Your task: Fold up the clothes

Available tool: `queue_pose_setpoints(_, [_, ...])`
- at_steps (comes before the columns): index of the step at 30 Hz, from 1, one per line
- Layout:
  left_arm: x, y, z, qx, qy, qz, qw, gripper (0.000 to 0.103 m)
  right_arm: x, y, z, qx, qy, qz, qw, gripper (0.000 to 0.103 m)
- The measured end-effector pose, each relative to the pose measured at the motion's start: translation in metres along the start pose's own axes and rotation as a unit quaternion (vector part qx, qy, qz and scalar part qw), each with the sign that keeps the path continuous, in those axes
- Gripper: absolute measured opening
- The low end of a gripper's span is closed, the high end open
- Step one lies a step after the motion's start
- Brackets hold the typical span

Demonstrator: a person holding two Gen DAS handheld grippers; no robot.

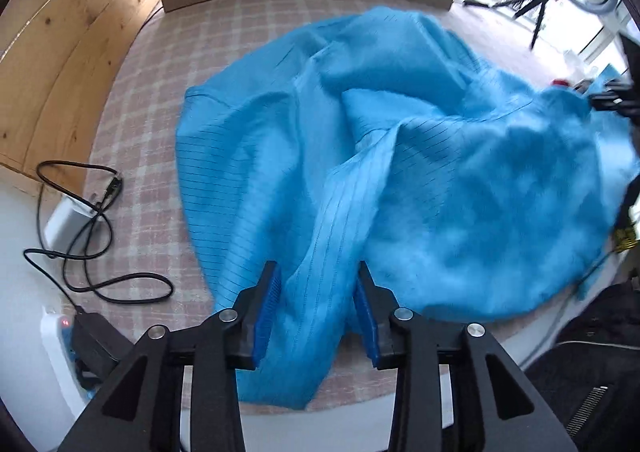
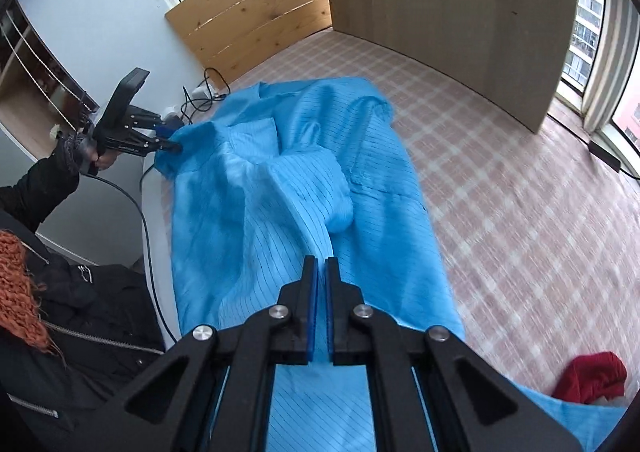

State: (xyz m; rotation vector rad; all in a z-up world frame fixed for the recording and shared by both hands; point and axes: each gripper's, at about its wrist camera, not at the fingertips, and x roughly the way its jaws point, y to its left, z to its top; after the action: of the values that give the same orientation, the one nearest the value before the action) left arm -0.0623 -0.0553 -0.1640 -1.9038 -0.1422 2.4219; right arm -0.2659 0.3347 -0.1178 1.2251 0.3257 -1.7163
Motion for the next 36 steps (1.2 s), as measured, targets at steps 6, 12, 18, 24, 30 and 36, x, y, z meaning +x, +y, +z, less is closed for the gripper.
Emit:
queue_pose_setpoints(6, [0.002,0.015,0.000,-0.012,-0.002,0.015,0.9998,0.001,0.007,0.004,0.011,-0.027,0.033,-0.005,0.999,0.041])
queue_pose_setpoints(12, [-0.005,0.039,-0.014,-0.040,0.007,0.012,0.9991,0.001,0.032,-0.004,0.028,-0.062,0.077,0.017,0.995,0.049])
queue_pose_setpoints(18, [0.004,0.045,-0.026,-0.053,0.027,0.016,0.9981,0.001,0.077,-0.021,0.040,-0.083,0.134,0.041,0.987,0.049])
queue_pose_setpoints(24, [0.004,0.052,-0.027,-0.063,0.038,0.011,0.9972,0.001,0.113,-0.043,0.043,-0.057,0.190,0.112,0.974,0.059])
queue_pose_setpoints(30, [0.002,0.055,-0.022,-0.057,0.040,0.016,0.9974,0.001,0.101,-0.017,0.027,-0.069,0.202,0.111,0.971,0.019])
queue_pose_setpoints(36, [-0.031,0.047,-0.011,-0.031,-0.008,0.020,0.9993,0.001,0.047,0.026,0.017,-0.072,0.150,-0.022,0.986,0.004])
